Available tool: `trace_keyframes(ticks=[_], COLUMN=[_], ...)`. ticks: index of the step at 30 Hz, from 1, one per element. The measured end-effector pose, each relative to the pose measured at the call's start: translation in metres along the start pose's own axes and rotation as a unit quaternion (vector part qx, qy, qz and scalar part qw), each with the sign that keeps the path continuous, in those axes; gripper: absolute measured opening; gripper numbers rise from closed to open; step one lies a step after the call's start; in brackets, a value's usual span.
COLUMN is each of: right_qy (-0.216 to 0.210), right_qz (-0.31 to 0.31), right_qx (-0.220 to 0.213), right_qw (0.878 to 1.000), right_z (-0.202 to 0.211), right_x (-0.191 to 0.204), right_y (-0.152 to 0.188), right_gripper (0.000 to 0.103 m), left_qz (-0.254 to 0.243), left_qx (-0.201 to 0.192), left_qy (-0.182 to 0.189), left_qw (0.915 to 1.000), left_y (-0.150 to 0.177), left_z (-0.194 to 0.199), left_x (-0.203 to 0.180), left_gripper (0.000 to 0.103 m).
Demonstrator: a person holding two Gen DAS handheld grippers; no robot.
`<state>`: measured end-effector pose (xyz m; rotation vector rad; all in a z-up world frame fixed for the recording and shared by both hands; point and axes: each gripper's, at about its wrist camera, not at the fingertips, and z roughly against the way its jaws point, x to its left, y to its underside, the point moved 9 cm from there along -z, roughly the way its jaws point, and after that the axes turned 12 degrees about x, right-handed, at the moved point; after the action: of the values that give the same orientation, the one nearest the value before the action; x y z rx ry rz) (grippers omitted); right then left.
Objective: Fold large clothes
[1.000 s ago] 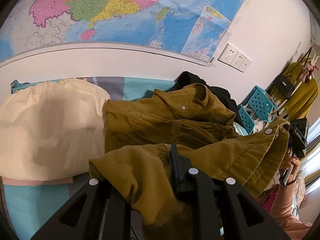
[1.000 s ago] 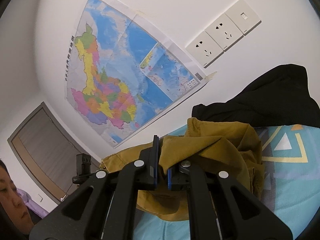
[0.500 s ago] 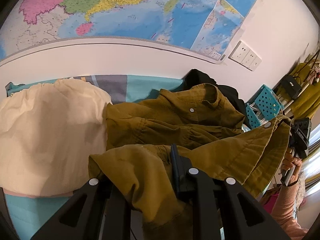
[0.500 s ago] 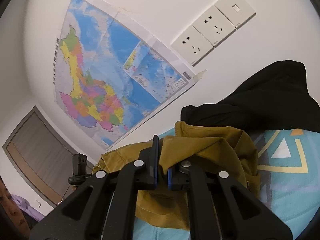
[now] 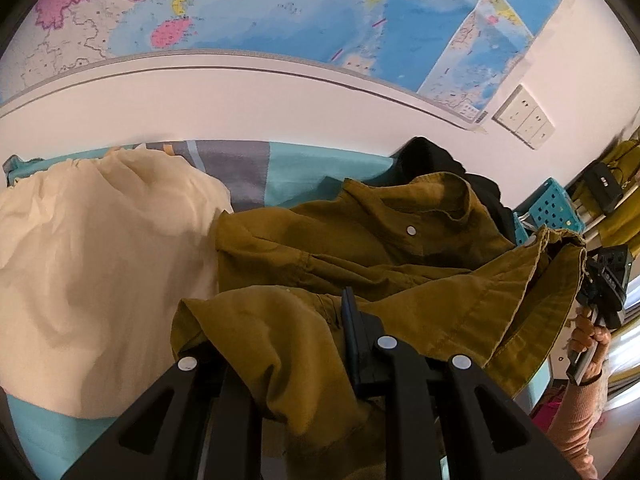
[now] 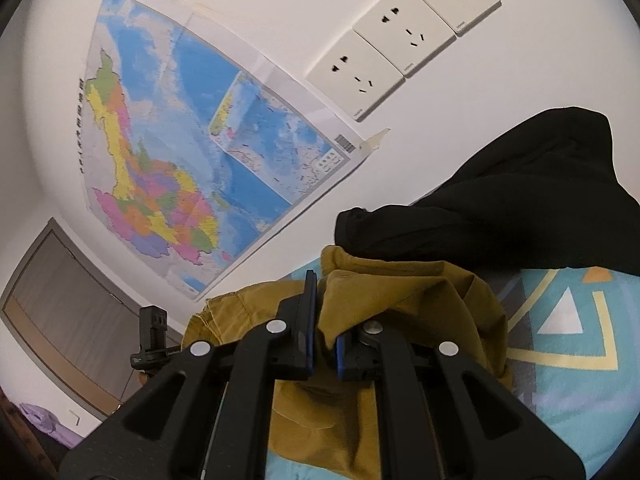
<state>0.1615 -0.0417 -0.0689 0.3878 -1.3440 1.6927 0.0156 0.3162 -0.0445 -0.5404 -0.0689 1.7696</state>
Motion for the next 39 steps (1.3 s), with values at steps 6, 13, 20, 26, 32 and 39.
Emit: trace_keyframes(ticks=[6, 13, 20, 26, 32, 39], right_qy=[0.014, 0.023, 0.033, 0.083, 0.127, 0.183], right_qz=[-0.017, -0.038, -0.059, -0.019, 0.104, 0.232], right_qx=[0.009, 0.019, 0.028, 0.008, 0.020, 0.105], right_qw=[1.000, 0.999, 0.997, 0.996, 0.986, 0.950], right_z=[-0.013, -0.029, -0.041, -0.029, -0.030, -0.112], right_x=[-0.017, -0.036, -0.051, -0.034, 0.022, 0.058], right_y=[-0.008, -0.016, -0.018, -0.015, 0.018, 0.070], right_gripper=[0.009, 0.011, 0.017, 0.057, 0.064, 0.073], left_qz=[0.015, 0.030, 0.042, 0.053, 0.084, 0.094], left_qx=[0.014, 0.028, 0.039, 0.045, 0.055, 0.060], left_qy=[-0.008, -0.014, -0.016, -0.011, 0.012, 0.021], left_qw=[0.9998, 0.9991, 0.9982, 0.9975, 0.9949, 0.9935], left_y=[-0.016, -0.029, -0.040, -0.044, -0.047, -0.049], left_z=[-0.017, -0.036, -0.051, -0.058, -0.070, -0.077], left_x=[0.005, 0.012, 0.016, 0.019, 0.030, 0.033], left_gripper=[0.017, 0.017, 0.017, 0.017, 0.017, 0.018])
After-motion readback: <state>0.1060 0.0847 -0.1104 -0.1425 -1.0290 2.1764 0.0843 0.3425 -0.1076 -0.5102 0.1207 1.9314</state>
